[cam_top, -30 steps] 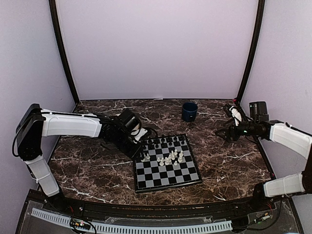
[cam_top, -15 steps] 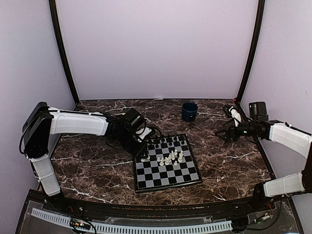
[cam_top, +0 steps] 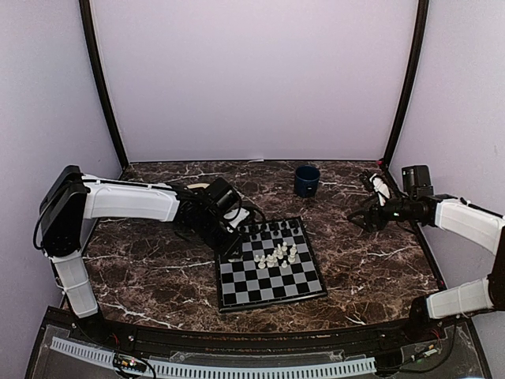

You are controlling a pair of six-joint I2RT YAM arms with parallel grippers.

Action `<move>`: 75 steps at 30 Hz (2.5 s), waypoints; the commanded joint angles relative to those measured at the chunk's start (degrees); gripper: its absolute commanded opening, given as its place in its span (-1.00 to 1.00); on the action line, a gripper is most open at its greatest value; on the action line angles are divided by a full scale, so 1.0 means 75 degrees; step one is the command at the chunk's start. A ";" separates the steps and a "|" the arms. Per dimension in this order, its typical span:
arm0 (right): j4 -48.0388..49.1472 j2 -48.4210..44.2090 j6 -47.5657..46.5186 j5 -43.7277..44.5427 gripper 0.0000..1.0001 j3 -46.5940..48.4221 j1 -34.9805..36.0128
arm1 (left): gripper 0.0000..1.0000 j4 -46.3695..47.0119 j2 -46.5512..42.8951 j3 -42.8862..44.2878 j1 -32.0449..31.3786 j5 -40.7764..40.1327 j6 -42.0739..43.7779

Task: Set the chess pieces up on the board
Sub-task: Pick up the rook from the chessboard, then place the rook at a1.

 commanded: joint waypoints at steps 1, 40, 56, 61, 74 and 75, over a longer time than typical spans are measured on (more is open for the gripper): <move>0.0062 0.0047 -0.0065 -0.0151 0.53 0.0042 -0.0030 | -0.37 -0.0551 -0.0357 0.0004 -0.0051 -0.0322 -0.0002; 0.0048 0.0159 -0.0087 -0.0158 0.52 0.0040 -0.0030 | -0.79 -0.0580 -0.0366 -0.0264 -0.0139 -0.0524 -0.0043; 0.0017 0.0120 -0.0099 -0.0226 0.52 0.0055 -0.0031 | -0.94 -0.1258 -0.1745 -0.0860 -0.1110 0.0840 0.1130; 0.0013 0.0098 -0.0110 -0.0255 0.52 0.0054 -0.0030 | -0.95 -0.1446 -0.1735 -0.1033 -0.1377 0.0861 0.1224; -0.0019 0.0136 -0.0156 -0.0263 0.52 0.0045 -0.0030 | -0.95 -0.1435 -0.1159 -0.1005 -0.1559 0.0863 0.1416; -0.0020 0.0129 -0.0166 -0.0252 0.52 0.0054 -0.0033 | -0.95 -0.1444 -0.1104 -0.1002 -0.1578 0.0850 0.1438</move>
